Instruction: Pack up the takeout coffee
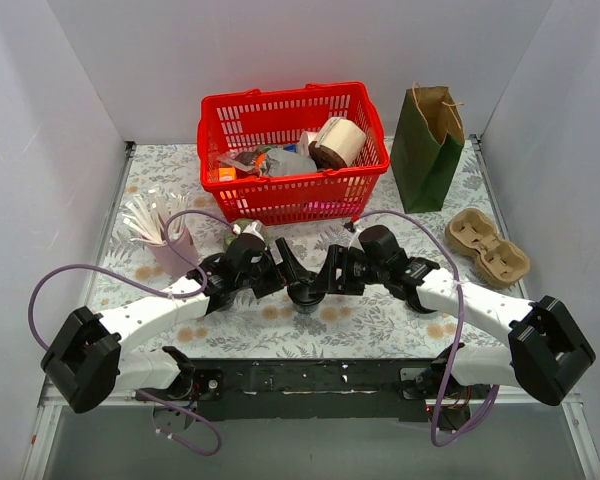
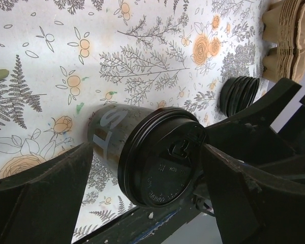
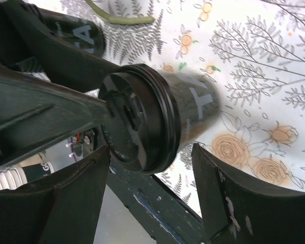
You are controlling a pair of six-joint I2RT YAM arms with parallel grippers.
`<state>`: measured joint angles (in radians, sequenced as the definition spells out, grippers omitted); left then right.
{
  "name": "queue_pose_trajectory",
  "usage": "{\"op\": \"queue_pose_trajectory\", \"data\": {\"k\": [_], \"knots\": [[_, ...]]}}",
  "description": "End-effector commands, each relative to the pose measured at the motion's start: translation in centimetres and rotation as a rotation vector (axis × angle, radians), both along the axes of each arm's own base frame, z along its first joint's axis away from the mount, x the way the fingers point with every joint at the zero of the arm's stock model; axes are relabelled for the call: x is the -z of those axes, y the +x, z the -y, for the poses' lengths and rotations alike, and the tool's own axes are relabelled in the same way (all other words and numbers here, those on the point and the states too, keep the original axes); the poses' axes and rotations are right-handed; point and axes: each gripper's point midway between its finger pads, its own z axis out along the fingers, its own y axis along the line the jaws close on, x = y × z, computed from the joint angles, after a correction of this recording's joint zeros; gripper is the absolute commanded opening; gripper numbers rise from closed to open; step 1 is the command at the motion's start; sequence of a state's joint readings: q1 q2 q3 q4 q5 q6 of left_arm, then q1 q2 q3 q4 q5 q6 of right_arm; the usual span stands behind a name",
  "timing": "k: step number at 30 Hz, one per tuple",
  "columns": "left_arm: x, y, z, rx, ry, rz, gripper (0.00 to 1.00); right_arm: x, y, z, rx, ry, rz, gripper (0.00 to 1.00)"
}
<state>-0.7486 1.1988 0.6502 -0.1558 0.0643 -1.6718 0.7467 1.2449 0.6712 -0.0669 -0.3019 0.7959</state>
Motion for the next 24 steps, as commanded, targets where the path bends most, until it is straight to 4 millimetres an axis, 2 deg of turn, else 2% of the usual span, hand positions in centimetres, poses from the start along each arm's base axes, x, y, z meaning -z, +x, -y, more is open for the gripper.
{"op": "queue_pose_trajectory", "data": {"k": [1,2,9,19,22,24], "knots": [[-1.2,0.3,0.7,0.021,-0.04,0.023,0.85,-1.7,0.3,-1.6,-0.009,0.105,0.027,0.72],[-1.1,0.1,0.7,0.023,-0.046,0.016,0.8,-1.7,0.3,-1.7,-0.009,0.11,0.026,0.69],[-0.5,-0.4,1.0,0.034,-0.071,-0.01,0.73,-1.0,-0.1,-2.0,-0.025,0.107,-0.005,0.6],[0.9,-1.6,0.3,0.024,-0.075,-0.056,0.72,0.4,-0.3,-1.8,-0.02,0.081,-0.036,0.58],[1.0,-1.7,0.3,0.021,-0.079,-0.059,0.7,0.4,-0.3,-1.8,-0.02,0.086,-0.035,0.52],[1.3,-1.9,0.2,0.021,-0.084,-0.071,0.69,0.2,-0.3,-1.9,-0.025,0.091,-0.031,0.45]]}}
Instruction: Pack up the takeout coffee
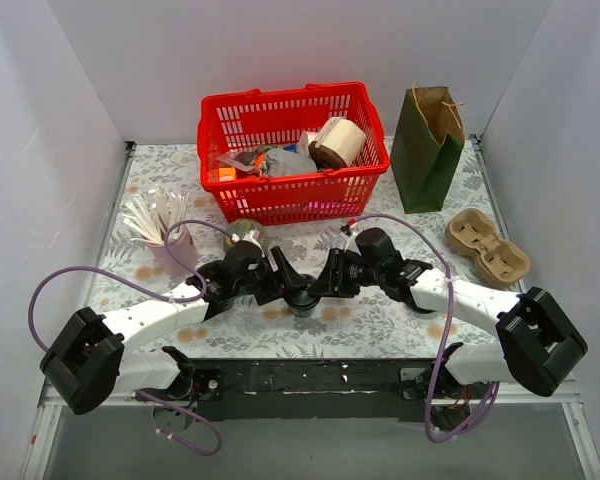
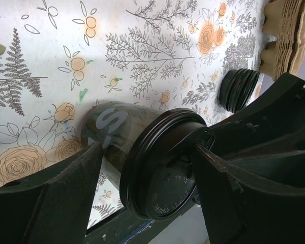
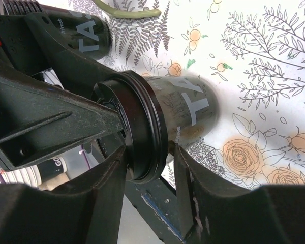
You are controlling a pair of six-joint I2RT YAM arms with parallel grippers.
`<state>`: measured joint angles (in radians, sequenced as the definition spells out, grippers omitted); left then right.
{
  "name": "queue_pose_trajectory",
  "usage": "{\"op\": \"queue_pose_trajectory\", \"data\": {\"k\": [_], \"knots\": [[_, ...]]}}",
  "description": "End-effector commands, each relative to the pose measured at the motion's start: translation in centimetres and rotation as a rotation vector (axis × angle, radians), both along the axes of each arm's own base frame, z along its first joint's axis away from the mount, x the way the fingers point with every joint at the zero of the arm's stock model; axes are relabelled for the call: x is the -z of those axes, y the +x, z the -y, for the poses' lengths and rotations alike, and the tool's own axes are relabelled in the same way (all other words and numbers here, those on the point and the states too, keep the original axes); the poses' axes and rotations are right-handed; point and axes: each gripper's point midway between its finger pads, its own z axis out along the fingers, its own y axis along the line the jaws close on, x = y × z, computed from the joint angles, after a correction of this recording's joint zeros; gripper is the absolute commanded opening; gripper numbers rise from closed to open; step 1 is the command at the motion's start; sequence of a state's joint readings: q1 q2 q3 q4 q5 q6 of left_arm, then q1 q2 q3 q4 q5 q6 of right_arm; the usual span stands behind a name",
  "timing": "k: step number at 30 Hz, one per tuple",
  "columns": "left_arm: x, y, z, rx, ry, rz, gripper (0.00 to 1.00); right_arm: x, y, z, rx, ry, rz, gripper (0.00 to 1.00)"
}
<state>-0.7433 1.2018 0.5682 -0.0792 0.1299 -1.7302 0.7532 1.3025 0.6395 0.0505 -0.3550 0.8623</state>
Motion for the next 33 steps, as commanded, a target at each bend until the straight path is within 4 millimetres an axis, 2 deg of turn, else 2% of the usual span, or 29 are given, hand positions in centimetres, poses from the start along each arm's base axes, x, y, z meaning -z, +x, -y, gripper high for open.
{"op": "queue_pose_trajectory", "data": {"k": [1,6,10,12,15,20,21,22,24,25,26,31,33], "knots": [[-0.4,-0.6,0.1,0.012,-0.036,-0.003,0.69,-0.2,-0.1,-0.5,-0.018,0.029,0.018,0.43],[-0.1,-0.9,0.0,0.009,-0.039,-0.017,0.68,-0.2,-0.3,-0.5,-0.024,0.045,0.021,0.27],[-0.2,-0.9,0.0,0.004,-0.043,-0.02,0.68,-0.2,-0.4,-0.5,-0.028,0.047,0.026,0.25],[-0.1,-0.9,-0.1,0.001,-0.04,-0.019,0.68,-0.2,-0.3,-0.4,-0.03,0.046,0.036,0.27],[-0.3,-0.9,-0.1,0.0,-0.041,-0.014,0.68,-0.3,-0.2,-0.3,-0.031,0.036,0.046,0.36],[-1.3,-0.5,-0.1,0.001,-0.042,0.014,0.7,-1.9,0.7,-0.3,-0.046,0.013,0.126,0.57],[-1.8,-0.3,-0.1,-0.001,-0.043,0.023,0.73,-1.9,0.9,0.0,-0.036,-0.014,0.134,0.6],[-2.4,0.1,0.0,-0.009,-0.044,0.042,0.76,-3.5,1.7,-0.4,-0.028,0.002,0.179,0.66],[-2.9,0.3,-0.1,-0.01,-0.031,0.057,0.89,-3.6,2.3,0.5,-0.003,-0.06,0.201,0.75],[-3.2,0.5,-0.2,-0.016,-0.027,0.067,0.96,-4.8,2.8,0.5,0.012,-0.053,0.235,0.88],[-3.9,0.9,-0.1,-0.022,-0.025,0.087,0.98,-5.3,3.6,0.8,0.037,-0.067,0.272,0.92],[-5.9,1.6,-0.4,-0.037,-0.01,0.135,0.98,-8.8,5.1,2.2,0.077,-0.102,0.402,0.96],[-7.5,2.1,-0.5,-0.04,-0.007,0.17,0.98,-11.1,7.0,3.5,0.14,-0.13,0.493,0.96]]}}
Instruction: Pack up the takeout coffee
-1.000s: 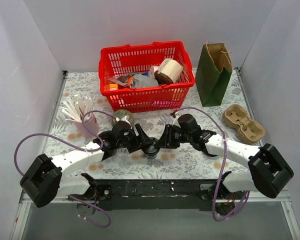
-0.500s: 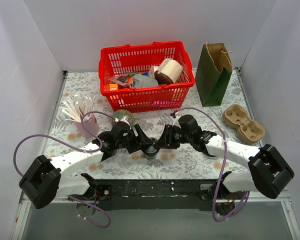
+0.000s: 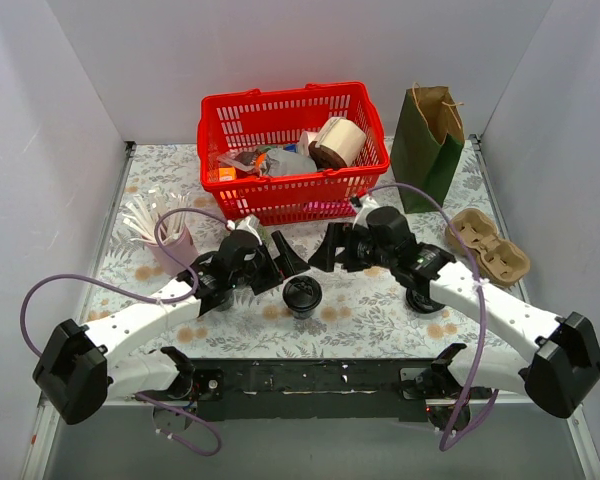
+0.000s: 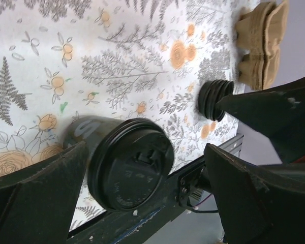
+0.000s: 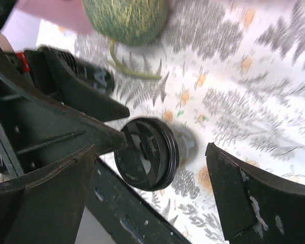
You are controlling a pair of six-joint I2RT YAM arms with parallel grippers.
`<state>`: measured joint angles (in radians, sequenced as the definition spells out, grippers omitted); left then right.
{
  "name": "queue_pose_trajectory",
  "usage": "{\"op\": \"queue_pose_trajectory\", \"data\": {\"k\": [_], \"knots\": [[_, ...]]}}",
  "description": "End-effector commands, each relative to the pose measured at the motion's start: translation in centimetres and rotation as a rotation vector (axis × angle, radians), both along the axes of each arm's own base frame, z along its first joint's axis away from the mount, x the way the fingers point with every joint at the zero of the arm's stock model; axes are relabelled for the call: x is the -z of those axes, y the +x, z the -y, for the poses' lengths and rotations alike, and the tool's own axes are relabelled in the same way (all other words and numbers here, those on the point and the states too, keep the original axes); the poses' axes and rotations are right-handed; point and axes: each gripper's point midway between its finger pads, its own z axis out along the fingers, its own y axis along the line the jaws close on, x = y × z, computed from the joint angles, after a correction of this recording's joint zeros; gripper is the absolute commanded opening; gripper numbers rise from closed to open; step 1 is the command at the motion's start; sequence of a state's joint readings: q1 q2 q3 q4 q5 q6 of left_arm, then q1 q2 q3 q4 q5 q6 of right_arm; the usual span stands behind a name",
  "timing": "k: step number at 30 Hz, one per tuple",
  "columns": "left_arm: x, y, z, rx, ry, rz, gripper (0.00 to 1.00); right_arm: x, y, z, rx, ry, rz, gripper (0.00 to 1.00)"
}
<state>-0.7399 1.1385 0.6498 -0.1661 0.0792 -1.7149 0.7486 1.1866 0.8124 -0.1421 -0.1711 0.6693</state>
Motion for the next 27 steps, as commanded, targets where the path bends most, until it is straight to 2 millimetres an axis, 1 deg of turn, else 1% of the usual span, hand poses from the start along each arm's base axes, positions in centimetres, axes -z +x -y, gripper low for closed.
{"op": "queue_pose_trajectory", "data": {"k": [1,2,4,5,6,7,8,9,10,11,12,13,14,15,16,17,18,19,20,21,22,23,24,26,27], "knots": [[-4.3,1.0,-0.3,-0.004,0.006,0.112,0.98,-6.3,3.8,2.9,0.086,-0.07,0.289,0.97],[-5.4,1.1,-0.3,-0.001,0.0,0.138,0.98,-8.6,5.5,4.3,0.154,-0.108,0.382,0.97],[-7.1,1.4,-0.3,-0.002,-0.002,0.174,0.98,-10.8,6.9,6.4,0.207,-0.197,0.474,0.98],[-8.0,1.4,-0.4,0.0,-0.009,0.193,0.98,-11.5,7.7,8.2,0.247,-0.258,0.484,0.98],[-8.8,1.8,-0.8,-0.024,-0.002,0.216,0.98,-14.6,8.5,8.9,0.269,-0.257,0.537,0.98],[-9.2,1.8,-0.9,-0.02,0.002,0.229,0.98,-15.4,9.4,9.7,0.278,-0.299,0.561,0.98],[-9.6,1.7,-0.9,-0.015,-0.001,0.241,0.98,-16.2,10.6,11.3,0.315,-0.324,0.572,0.98],[-10.3,1.5,-1.0,-0.008,-0.011,0.259,0.98,-17.5,11.8,12.0,0.334,-0.329,0.593,0.98],[-10.6,1.4,-1.1,-0.001,-0.013,0.269,0.98,-17.8,12.9,13.1,0.35,-0.347,0.605,0.98],[-10.7,1.3,-1.2,0.004,-0.012,0.278,0.98,-18.2,14.5,15.3,0.384,-0.355,0.6,0.98],[-10.9,1.1,-1.3,0.008,-0.014,0.287,0.98,-17.8,16.0,16.2,0.389,-0.372,0.587,0.97],[-10.9,1.0,-1.3,0.015,-0.011,0.291,0.98,-19.4,17.6,18.5,0.425,-0.401,0.628,0.96],[-10.7,1.0,-1.4,0.021,-0.001,0.293,0.98,-19.9,18.4,18.7,0.401,-0.409,0.653,0.96],[-10.6,0.9,-1.4,0.024,0.006,0.291,0.98,-19.1,20.0,19.1,0.393,-0.431,0.644,0.96],[-10.4,0.5,-1.1,0.054,-0.001,0.28,0.98,-20.7,21.1,20.2,0.396,-0.471,0.702,0.95],[-10.3,0.4,-1.1,0.059,0.002,0.275,0.98,-20.9,21.9,20.6,0.396,-0.488,0.713,0.95],[-10.1,0.3,-1.1,0.064,0.007,0.271,0.98,-19.7,23.4,20.7,0.368,-0.514,0.699,0.94],[-9.8,0.3,-1.1,0.065,0.013,0.264,0.98,-19.8,24.3,21.3,0.342,-0.547,0.72,0.94],[-9.7,0.4,-1.1,0.06,0.019,0.262,0.98,-20.8,25.1,21.5,0.336,-0.549,0.747,0.94],[-9.6,0.4,-1.2,0.063,0.025,0.26,0.98,-19.5,26.6,21.5,0.315,-0.571,0.727,0.93],[-9.5,0.5,-1.2,0.062,0.031,0.258,0.98,-19.2,27.4,22.1,0.314,-0.592,0.72,0.92],[-9.3,0.6,-1.2,0.058,0.036,0.254,0.98,-20.3,28.0,22.6,0.33,-0.602,0.73,0.91],[-9.1,0.6,-1.3,0.054,0.046,0.25,0.98,-18.6,29.3,22.7,0.317,-0.616,0.689,0.91],[-8.8,0.8,-1.3,0.05,0.056,0.24,0.98,-17.8,30.4,23.7,0.338,-0.637,0.649,0.88],[-8.6,0.7,-1.3,0.052,0.061,0.234,0.98,-17.3,31.3,24.0,0.342,-0.644,0.637,0.86]]}}
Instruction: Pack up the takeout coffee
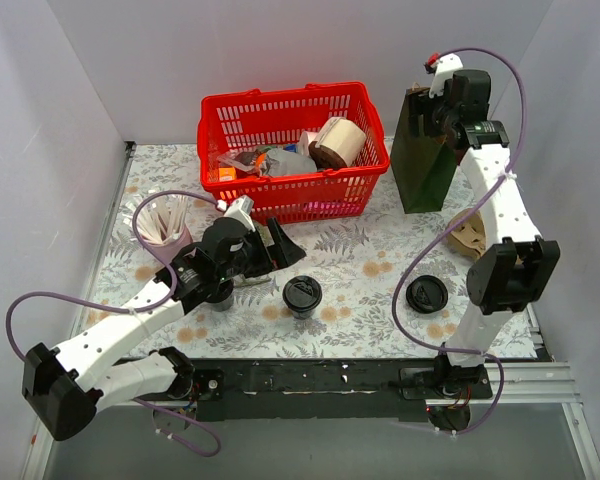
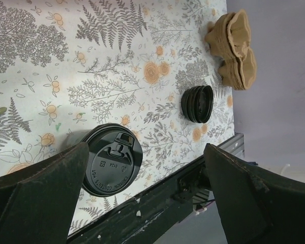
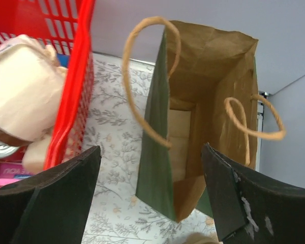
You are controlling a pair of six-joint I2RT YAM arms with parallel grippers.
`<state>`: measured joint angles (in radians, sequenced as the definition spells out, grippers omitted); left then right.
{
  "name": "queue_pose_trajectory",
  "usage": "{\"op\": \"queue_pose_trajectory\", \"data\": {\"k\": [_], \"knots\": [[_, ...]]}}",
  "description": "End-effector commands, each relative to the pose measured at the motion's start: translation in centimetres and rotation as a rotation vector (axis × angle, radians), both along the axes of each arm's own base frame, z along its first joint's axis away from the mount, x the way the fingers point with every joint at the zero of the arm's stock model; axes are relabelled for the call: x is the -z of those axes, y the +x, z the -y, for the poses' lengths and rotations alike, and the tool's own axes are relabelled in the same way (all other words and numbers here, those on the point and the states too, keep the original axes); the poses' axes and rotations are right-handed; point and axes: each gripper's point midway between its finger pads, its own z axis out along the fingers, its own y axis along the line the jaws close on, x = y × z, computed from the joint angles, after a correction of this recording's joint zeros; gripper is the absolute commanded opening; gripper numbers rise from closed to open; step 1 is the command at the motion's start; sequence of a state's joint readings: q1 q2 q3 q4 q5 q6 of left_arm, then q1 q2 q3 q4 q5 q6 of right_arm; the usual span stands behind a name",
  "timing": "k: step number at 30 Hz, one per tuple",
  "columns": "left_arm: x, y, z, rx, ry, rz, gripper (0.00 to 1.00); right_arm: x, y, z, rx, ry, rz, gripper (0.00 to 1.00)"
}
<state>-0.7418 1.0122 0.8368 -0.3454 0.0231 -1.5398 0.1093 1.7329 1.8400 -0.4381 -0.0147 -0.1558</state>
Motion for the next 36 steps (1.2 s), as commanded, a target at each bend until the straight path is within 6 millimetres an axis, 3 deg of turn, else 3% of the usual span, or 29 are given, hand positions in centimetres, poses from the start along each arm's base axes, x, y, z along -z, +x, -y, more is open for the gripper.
{"op": "queue_pose_trajectory", "data": {"k": [1,6,9,15,16,18,19,23,29,30,33,36], "knots": [[-0.3,0.1,-0.1,0.003,0.027,0.008,0.98,-1.0,2.0,1.8,0.015,-0.053,0.012,0.84],[0.1,0.1,-0.2,0.003,0.035,-0.001,0.98,2.0,2.6,1.6,-0.012,-0.049,-0.059,0.79],[0.1,0.5,-0.6,-0.022,0.048,0.012,0.98,3.1,2.2,0.7,-0.052,-0.023,-0.089,0.7],[-0.1,0.1,-0.8,-0.025,0.038,0.011,0.98,3.7,1.2,0.9,-0.01,0.015,-0.137,0.33],[-0.5,-0.1,-1.0,-0.028,0.028,0.018,0.98,3.5,1.0,0.9,-0.008,0.019,-0.141,0.2],[-0.3,-0.1,-1.3,-0.042,0.028,0.016,0.98,2.5,0.6,1.1,0.004,0.023,-0.134,0.04],[-0.2,-0.2,-1.5,-0.051,0.03,0.013,0.98,2.0,0.4,1.1,0.009,0.027,-0.127,0.01],[-0.5,-0.7,-2.2,-0.066,0.016,0.018,0.98,-0.6,-0.5,2.6,0.091,0.008,-0.067,0.01],[0.2,-1.0,-3.3,-0.111,0.027,-0.006,0.98,-6.7,-3.0,4.5,0.241,0.075,0.125,0.01],[0.2,-1.1,-3.5,-0.117,0.024,-0.006,0.98,-8.5,-4.0,4.7,0.252,0.088,0.172,0.01],[0.8,-1.3,-3.9,-0.134,0.033,-0.027,0.98,-10.8,-6.1,5.7,0.32,0.119,0.207,0.01],[1.0,-1.4,-4.1,-0.141,0.033,-0.031,0.98,-11.7,-8.5,6.0,0.343,0.097,0.183,0.01]]}}
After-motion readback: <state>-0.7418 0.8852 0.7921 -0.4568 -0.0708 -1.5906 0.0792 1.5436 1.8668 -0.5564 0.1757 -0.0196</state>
